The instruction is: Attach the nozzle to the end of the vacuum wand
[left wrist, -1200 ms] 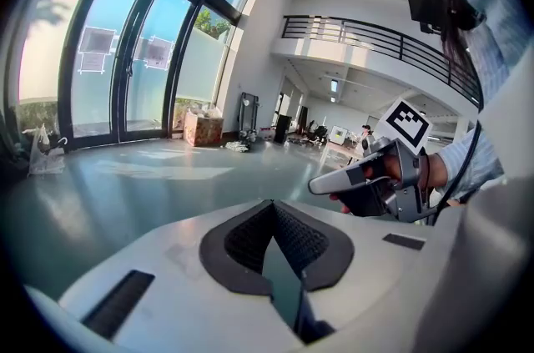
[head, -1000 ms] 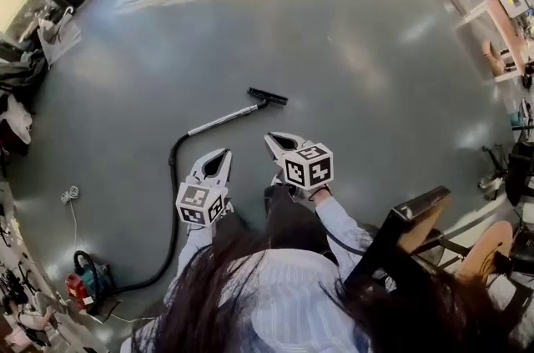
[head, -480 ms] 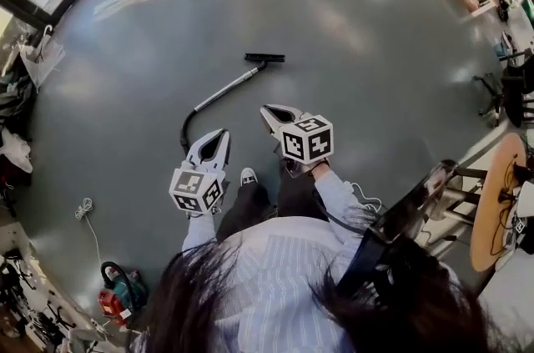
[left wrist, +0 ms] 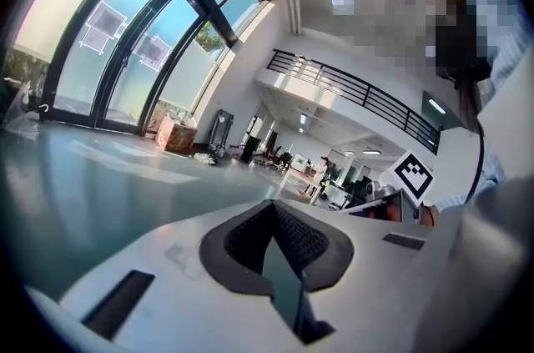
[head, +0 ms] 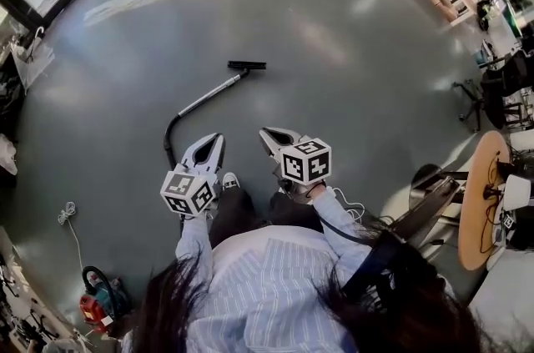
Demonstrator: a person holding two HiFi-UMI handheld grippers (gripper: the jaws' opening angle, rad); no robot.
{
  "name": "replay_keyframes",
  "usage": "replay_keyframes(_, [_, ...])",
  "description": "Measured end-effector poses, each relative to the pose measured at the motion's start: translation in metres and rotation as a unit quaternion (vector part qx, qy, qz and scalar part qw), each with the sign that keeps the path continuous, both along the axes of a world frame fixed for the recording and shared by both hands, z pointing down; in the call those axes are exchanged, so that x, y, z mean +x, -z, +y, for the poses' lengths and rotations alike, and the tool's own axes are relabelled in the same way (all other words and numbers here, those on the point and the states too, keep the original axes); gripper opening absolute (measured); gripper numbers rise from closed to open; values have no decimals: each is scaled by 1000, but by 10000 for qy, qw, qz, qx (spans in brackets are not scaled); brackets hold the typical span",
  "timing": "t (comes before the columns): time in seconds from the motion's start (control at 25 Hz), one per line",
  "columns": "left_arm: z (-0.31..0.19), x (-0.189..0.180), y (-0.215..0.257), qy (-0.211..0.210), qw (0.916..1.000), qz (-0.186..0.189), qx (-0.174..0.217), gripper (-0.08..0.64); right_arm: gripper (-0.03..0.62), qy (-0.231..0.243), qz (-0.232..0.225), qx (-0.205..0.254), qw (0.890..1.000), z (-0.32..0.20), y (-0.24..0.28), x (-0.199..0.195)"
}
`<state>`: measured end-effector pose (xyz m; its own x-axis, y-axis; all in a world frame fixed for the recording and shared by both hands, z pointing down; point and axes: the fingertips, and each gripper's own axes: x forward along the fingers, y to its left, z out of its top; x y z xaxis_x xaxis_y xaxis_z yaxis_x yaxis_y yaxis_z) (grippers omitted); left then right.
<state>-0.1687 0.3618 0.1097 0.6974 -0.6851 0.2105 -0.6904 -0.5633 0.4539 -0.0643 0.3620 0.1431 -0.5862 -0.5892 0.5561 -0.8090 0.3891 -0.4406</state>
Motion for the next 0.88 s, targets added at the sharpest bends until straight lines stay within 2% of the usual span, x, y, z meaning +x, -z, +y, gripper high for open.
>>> replay_keyframes(0.32, [52, 69, 48, 417, 9977, 91, 527, 5, 6, 202, 0, 143, 9997, 49, 12, 68])
replay_keyframes(0.56, [105, 125, 40, 554, 9973, -96, 482, 5, 6, 609, -33, 176, 9980, 84, 9, 104])
replay_keyframes(0.88, [134, 159, 40, 725, 9961, -273, 422, 5, 6, 1126, -12, 318, 9931, 117, 15, 123])
